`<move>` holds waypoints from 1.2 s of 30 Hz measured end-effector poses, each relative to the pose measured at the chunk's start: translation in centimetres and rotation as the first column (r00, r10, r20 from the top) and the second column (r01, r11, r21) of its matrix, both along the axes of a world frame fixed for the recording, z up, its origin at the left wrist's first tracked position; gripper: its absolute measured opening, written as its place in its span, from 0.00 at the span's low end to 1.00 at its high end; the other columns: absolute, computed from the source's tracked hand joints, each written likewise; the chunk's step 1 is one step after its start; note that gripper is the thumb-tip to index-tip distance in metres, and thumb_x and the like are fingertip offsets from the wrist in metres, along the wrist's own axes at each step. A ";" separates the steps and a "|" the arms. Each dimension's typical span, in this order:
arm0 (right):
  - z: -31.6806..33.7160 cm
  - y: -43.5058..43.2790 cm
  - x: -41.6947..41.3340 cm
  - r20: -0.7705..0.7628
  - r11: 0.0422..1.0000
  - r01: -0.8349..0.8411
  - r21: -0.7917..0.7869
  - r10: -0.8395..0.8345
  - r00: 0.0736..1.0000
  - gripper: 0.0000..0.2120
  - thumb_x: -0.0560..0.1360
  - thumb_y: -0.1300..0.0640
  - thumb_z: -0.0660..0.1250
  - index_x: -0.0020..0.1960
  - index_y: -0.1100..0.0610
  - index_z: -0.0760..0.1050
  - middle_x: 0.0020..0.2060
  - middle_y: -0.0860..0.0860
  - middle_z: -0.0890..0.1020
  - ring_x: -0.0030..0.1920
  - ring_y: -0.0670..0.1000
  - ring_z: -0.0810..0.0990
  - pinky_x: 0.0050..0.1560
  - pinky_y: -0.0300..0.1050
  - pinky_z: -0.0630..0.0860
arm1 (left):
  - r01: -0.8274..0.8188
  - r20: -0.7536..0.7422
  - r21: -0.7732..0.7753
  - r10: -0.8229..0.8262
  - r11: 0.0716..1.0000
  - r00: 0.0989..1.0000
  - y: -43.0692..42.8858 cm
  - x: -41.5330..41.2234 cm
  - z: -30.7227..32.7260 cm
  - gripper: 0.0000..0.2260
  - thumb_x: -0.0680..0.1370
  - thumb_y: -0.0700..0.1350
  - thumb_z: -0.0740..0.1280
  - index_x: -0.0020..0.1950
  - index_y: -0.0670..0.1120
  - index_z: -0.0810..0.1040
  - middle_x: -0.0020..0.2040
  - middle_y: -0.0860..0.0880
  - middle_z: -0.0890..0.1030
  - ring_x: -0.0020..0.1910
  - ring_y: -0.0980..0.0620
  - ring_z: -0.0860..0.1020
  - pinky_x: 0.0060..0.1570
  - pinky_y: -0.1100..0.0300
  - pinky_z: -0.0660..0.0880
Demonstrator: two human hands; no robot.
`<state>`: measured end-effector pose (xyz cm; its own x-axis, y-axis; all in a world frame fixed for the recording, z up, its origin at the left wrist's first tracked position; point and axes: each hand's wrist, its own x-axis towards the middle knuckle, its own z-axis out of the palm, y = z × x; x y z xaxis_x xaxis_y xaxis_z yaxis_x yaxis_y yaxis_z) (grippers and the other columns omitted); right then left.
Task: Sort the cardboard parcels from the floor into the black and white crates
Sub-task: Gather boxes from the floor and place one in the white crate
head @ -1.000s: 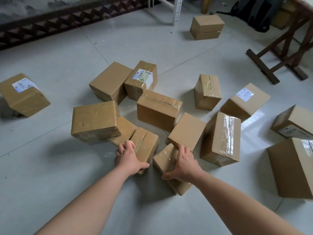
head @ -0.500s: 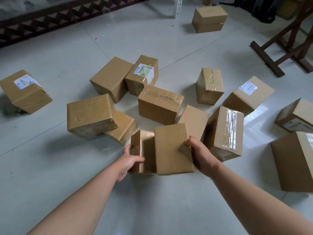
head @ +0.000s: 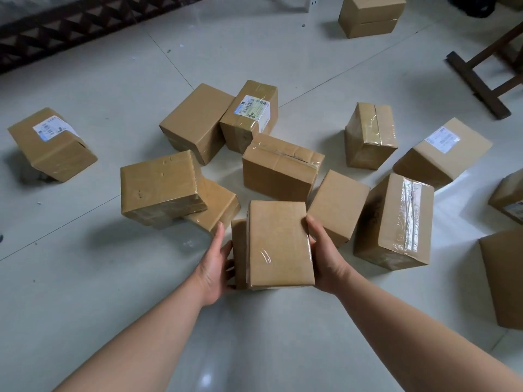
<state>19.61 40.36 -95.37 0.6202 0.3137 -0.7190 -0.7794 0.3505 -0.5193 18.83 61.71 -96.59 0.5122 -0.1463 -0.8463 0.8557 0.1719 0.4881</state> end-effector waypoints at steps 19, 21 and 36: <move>24.4 0.8 4.3 -0.012 1.000 0.012 -0.022 -0.013 1.000 0.30 0.76 0.34 0.54 0.57 0.56 0.80 0.45 0.56 0.86 0.42 0.54 0.86 0.45 0.48 0.78 | 0.050 0.144 0.096 -0.063 0.994 0.988 -1.2 3.3 23.9 0.45 0.56 0.80 0.60 0.68 0.59 0.74 0.60 0.49 0.81 0.60 0.50 0.78 0.59 0.47 0.75; 30.5 1.1 4.8 0.012 0.999 -0.032 -0.015 0.032 0.999 0.30 0.77 0.35 0.51 0.56 0.57 0.79 0.43 0.56 0.86 0.41 0.53 0.86 0.41 0.45 0.80 | 0.028 0.166 0.089 -0.043 0.996 0.985 -0.9 3.6 30.1 0.45 0.59 0.79 0.61 0.70 0.55 0.74 0.61 0.42 0.80 0.54 0.48 0.79 0.45 0.55 0.75; 74.9 11.8 4.0 0.180 0.945 -0.319 -0.074 0.328 0.928 0.35 0.76 0.31 0.51 0.56 0.60 0.80 0.45 0.60 0.86 0.40 0.56 0.86 0.44 0.50 0.77 | -0.225 0.330 0.247 0.136 0.942 0.934 8.3 -1.2 75.0 0.29 0.76 0.71 0.51 0.66 0.55 0.73 0.57 0.47 0.81 0.56 0.45 0.80 0.59 0.46 0.76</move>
